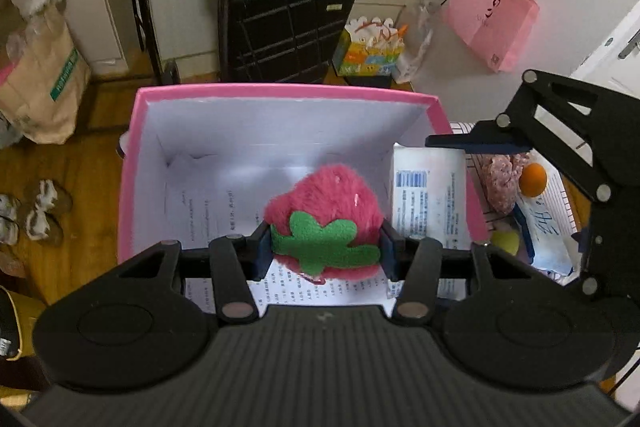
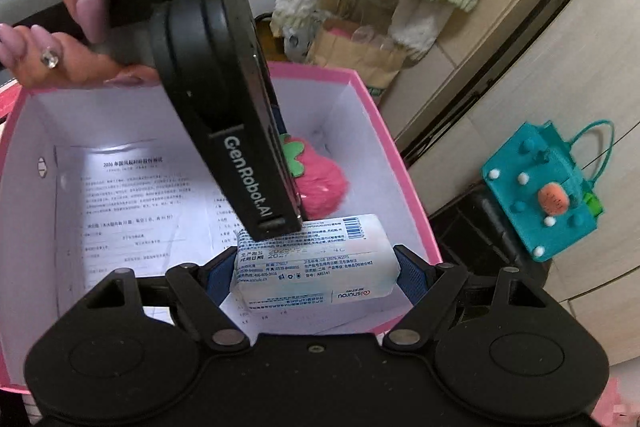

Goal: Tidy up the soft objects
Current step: 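Open the left tool to drop the strawberry while the right tool releases the wipes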

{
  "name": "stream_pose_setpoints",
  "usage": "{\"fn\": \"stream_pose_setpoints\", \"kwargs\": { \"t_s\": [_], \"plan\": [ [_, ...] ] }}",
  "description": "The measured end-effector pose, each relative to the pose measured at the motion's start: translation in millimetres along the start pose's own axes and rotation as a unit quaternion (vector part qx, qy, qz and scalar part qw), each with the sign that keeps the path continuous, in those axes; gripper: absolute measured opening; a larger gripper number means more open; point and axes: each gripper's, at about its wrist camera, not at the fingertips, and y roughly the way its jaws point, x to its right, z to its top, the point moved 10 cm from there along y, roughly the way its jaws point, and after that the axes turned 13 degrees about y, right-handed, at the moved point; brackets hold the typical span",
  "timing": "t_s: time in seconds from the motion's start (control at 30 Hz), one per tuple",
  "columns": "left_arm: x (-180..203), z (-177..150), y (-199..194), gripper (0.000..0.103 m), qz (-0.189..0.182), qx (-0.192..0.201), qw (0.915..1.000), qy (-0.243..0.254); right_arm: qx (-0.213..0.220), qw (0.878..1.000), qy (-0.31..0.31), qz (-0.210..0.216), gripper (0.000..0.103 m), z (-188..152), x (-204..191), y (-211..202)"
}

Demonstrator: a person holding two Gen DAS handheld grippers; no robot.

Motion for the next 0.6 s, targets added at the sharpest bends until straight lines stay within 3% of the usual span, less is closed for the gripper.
{"fn": "stream_pose_setpoints", "kwargs": {
  "t_s": [0.33, 0.6],
  "plan": [
    [-22.5, -4.2, 41.0, 0.05, 0.014, -0.026, 0.9979, -0.057, -0.06, 0.998, -0.03, 0.015, 0.084, -0.1, 3.1, 45.3],
    [-26.9, -11.5, 53.9, 0.051, 0.027, -0.041, 0.9974, -0.052, -0.091, 0.994, -0.053, 0.006, 0.084, -3.3, 6.5, 66.7]
  ]
}}
